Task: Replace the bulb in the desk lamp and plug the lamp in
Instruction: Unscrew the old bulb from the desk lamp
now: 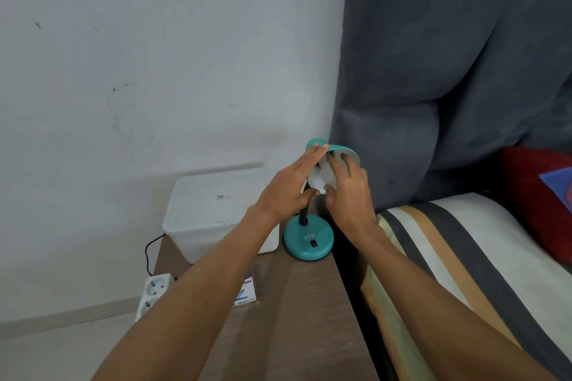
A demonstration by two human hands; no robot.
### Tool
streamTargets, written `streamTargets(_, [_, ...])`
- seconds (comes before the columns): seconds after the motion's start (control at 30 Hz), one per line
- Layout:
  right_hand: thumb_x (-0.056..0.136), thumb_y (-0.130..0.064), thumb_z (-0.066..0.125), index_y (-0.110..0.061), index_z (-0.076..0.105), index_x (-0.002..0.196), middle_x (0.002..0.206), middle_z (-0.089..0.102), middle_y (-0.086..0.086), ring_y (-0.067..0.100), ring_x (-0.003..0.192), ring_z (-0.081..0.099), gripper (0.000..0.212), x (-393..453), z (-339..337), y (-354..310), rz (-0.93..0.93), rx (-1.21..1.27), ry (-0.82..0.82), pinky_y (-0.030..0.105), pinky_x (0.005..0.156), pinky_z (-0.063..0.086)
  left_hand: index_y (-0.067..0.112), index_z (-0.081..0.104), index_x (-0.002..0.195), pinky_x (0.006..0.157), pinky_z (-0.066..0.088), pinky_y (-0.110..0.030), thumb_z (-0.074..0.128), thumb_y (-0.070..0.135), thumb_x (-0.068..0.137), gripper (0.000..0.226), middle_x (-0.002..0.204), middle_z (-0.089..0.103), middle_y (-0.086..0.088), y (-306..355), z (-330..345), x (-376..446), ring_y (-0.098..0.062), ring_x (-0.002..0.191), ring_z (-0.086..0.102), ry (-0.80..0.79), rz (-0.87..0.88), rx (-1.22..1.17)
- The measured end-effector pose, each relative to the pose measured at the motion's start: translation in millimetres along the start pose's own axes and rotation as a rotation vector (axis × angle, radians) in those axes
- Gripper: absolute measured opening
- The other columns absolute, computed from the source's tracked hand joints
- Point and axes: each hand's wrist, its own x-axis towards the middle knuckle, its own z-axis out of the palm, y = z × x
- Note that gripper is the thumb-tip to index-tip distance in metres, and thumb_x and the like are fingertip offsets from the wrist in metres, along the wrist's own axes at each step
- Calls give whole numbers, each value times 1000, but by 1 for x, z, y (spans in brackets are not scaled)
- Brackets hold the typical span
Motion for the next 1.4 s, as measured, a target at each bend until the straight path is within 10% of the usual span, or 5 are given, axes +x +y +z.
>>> streamTargets(0.47, [91, -28, 68, -10, 38, 146, 142, 49, 14, 31, 122, 54, 66, -1, 0, 2, 79, 156, 41, 41, 98, 47, 40, 16, 161, 105, 53, -47, 77, 8, 87, 101, 170, 27, 2, 0, -1, 0, -37, 121, 63, -23, 1, 8])
streamTargets(0.67, [80, -6, 76, -10, 45, 143, 142, 49, 13, 36, 122, 49, 71, 2, -4, 1, -25, 4, -23, 49, 98, 50, 36, 17, 162, 108, 52, -45, 79, 9, 87, 101, 169, 28, 2, 0, -1, 0, -33, 123, 63, -30, -5, 11])
streamTargets(0.87, [92, -27, 66, -8, 43, 143, 139, 53, 15, 32, 118, 58, 60, -1, -2, -1, 71, 114, 42, 41, 95, 49, 35, 17, 163, 109, 51, -45, 77, 9, 88, 99, 170, 27, 1, 0, -1, 1, -35, 122, 63, -38, -3, 28])
streamTargets(1.07, [74, 5, 74, -7, 54, 135, 136, 53, 15, 35, 121, 48, 65, 1, -5, 9, -95, -37, 0, 44, 97, 51, 28, 20, 163, 113, 44, -37, 78, 9, 87, 98, 169, 28, -1, 1, -6, 0, -32, 135, 56, -35, -10, 38])
streamTargets(1.4, [80, -8, 75, -6, 52, 138, 135, 55, 15, 36, 116, 55, 62, -1, -4, 13, -16, -15, -10, 44, 93, 50, 31, 19, 163, 112, 47, -40, 78, 9, 88, 98, 170, 27, 1, 4, -4, 0, -33, 132, 58, -47, -24, 48])
